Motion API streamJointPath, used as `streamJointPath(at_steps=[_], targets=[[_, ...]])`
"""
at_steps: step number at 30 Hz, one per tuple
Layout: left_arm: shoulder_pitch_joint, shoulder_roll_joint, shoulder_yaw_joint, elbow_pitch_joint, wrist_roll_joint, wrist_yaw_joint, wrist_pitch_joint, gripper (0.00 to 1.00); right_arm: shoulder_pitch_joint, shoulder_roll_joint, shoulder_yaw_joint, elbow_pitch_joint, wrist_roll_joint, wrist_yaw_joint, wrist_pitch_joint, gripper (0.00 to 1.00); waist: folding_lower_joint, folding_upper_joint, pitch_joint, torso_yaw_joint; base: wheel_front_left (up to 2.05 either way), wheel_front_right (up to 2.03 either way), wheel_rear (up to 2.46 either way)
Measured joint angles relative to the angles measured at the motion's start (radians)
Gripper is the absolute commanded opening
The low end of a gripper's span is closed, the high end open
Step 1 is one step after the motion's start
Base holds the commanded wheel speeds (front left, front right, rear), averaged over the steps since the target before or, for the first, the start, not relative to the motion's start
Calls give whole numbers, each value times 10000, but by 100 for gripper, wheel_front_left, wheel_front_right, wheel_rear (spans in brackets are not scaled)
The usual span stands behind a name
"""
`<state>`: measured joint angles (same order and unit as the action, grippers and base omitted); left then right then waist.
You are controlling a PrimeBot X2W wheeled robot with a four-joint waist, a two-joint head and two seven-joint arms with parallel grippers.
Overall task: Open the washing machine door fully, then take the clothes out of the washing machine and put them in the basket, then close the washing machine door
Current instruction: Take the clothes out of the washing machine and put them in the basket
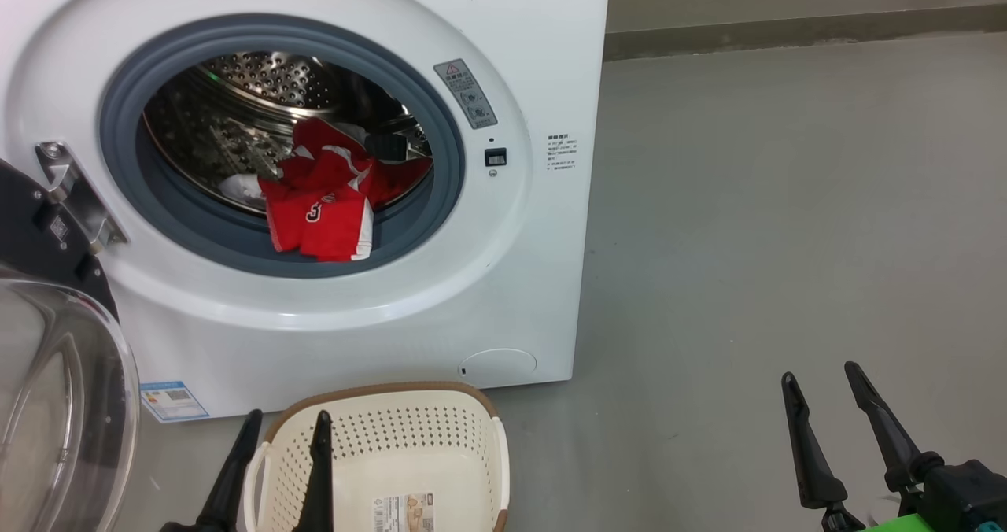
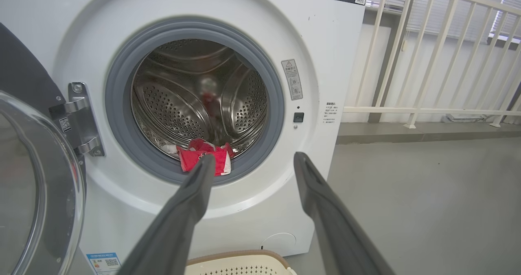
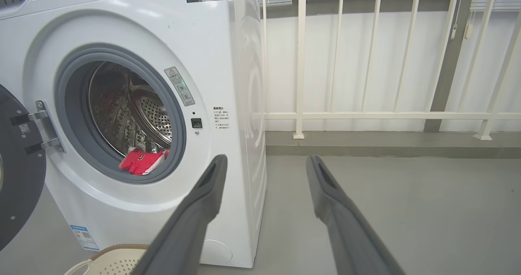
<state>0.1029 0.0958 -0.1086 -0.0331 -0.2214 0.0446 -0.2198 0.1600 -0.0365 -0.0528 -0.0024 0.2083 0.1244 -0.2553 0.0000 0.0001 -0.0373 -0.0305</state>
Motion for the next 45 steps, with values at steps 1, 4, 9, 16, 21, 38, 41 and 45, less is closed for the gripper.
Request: streamJointPath(at_steps=[1,4,9,16,21,38,41,45], targets=[[0,0,0,-17,0,4,19,100,0,0,0,-2,-2,0,0,100,0,0,15,1,0,0,0],[0,0,-6,-46,0,6,42,100,0,0,-2,-4,0,0,0,100,1,0,69,7,0,0,0],[-3,0,-73,-107,0,10,42,100,-1,0,-2,-46,-2,0,0,100,0,0,220,36,0,0,0],[-213,0,-157,-180,0,84,40,100,-37,0,8,-178,-2,0,0,100,0,0,680,102,0,0,0],[-639,-8,-196,-136,0,88,21,100,-305,0,6,-240,-4,0,0,100,0,0,1135,157,0,0,0],[-2544,-107,-46,462,-2,211,-209,100,-1424,-6,61,-439,-155,0,-2,100,0,0,2904,250,0,0,0],[-2973,-113,29,617,-4,211,-276,100,-1647,-8,73,-458,-169,0,0,100,0,0,3275,252,0,0,0],[-3522,-113,115,882,-6,211,-284,100,-1935,-13,82,-477,-171,0,-2,100,0,0,3747,251,0,0,0]])
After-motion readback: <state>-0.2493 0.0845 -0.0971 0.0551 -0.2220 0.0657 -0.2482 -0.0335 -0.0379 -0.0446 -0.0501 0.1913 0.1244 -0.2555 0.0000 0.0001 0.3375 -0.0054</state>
